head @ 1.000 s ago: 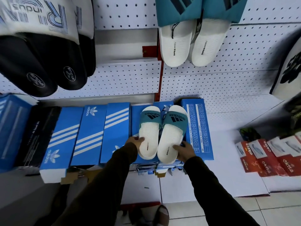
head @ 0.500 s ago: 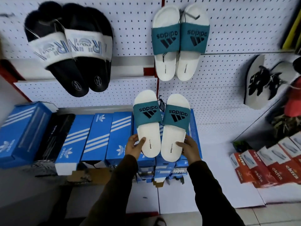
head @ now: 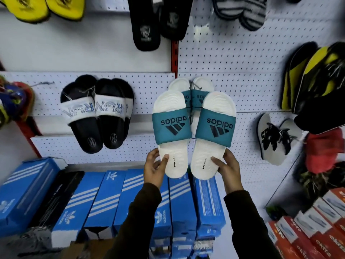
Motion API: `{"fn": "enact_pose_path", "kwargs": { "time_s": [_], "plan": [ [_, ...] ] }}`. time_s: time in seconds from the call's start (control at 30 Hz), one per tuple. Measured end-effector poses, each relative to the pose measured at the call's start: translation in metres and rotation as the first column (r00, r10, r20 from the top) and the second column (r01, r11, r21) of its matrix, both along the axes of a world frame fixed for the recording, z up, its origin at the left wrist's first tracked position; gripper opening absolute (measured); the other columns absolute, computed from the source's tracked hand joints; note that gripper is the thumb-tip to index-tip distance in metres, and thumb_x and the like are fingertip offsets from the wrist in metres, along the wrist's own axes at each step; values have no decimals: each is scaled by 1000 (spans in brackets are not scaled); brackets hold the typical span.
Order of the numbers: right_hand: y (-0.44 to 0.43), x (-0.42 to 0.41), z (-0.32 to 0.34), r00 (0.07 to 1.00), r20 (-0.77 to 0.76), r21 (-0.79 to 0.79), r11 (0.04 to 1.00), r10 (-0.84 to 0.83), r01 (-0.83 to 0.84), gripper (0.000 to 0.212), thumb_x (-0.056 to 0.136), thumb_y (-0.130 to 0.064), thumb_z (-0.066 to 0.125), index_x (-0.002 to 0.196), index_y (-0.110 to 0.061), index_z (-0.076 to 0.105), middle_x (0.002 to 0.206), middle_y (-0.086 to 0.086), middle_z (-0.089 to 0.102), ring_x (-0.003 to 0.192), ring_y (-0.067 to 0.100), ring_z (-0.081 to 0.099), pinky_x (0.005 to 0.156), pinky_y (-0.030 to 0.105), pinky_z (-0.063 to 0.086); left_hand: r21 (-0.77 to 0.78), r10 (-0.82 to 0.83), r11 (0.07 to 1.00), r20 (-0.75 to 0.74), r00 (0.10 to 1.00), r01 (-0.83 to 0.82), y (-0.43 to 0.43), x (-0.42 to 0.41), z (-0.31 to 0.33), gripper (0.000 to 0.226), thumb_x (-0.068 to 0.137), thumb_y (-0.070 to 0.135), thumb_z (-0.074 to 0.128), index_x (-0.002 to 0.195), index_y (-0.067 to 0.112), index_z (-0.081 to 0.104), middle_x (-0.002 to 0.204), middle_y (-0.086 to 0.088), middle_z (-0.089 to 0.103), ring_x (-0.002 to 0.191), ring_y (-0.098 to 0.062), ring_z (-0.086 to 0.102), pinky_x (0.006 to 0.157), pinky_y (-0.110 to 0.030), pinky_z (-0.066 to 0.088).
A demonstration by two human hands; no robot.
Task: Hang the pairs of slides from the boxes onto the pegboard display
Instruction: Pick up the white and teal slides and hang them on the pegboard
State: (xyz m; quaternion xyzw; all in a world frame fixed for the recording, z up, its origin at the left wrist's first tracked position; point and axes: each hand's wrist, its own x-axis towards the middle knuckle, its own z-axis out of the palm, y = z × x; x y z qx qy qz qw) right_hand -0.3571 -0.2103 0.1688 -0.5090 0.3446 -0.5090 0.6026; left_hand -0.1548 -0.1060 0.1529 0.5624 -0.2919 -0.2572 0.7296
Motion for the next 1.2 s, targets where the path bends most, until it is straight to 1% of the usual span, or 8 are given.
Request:
{"fn": "enact_pose_path", "kwargs": {
  "time_s": [0.33,0.57,0.7,0.87,0.97,1.07,1.13,1.2],
  "plan": [
    [-59,4,84,998,65,-88,996,-2,7,46,87,6,60,131,-6,57,123,11,65,113,28,61,96,47,50,-152,20,988,128,992,-1,-55,5,91,32,90,23,66,119,23,55,112,4,62,96,-15,63,61,-10,54],
    [-93,17,72,997,-53,-5,998,61,-61,48,88,8,56,135,-2,55,120,15,64,108,32,60,84,41,51,36,52,998,131,990,-58,-86,14,73,45,91,25,65,131,10,51,121,-2,60,84,1,57,54,-5,44],
    [-102,23,45,994,-81,53,996,71,-67,50,88,8,57,136,-1,53,126,20,64,108,33,62,74,34,53,106,50,993,52,997,-55,-90,16,46,45,91,21,64,132,8,50,135,-12,58,97,-18,58,58,-11,44],
    [-108,30,22,984,-171,24,999,42,-39,50,90,7,59,139,-2,52,137,25,60,131,42,54,109,54,46,133,39,990,30,999,-43,-94,17,26,44,91,18,64,132,9,51,138,-14,58,99,-19,58,60,-11,46],
    [-104,35,21,973,-232,-90,996,-8,-14,63,94,-3,60,152,-16,37,154,13,45,140,33,46,115,47,40,119,40,992,52,998,-45,-97,17,28,45,91,14,63,134,13,49,142,-13,54,105,-19,56,67,-13,50],
    [-100,41,29,950,-273,-335,941,-153,55,75,99,-25,57,160,-30,15,167,-4,15,151,11,23,117,34,29,16,116,992,254,960,-124,-99,13,36,59,92,16,62,145,19,37,152,-6,36,131,-17,42,105,-31,43],
    [-101,46,35,901,-343,-584,811,-264,15,74,99,-40,48,159,-37,6,168,-13,0,152,-9,5,120,27,22,-107,215,977,489,845,-186,-102,10,45,62,94,28,57,150,25,30,159,2,22,143,-8,26,116,-29,29],
    [-104,54,39,840,-421,-720,689,-342,-80,72,100,-47,41,158,-44,-1,168,-16,-11,157,0,0,123,30,21,-161,227,974,664,712,-161,-108,7,56,58,97,39,47,151,36,24,163,10,11,151,-6,13,119,-28,22]
  ]
}}
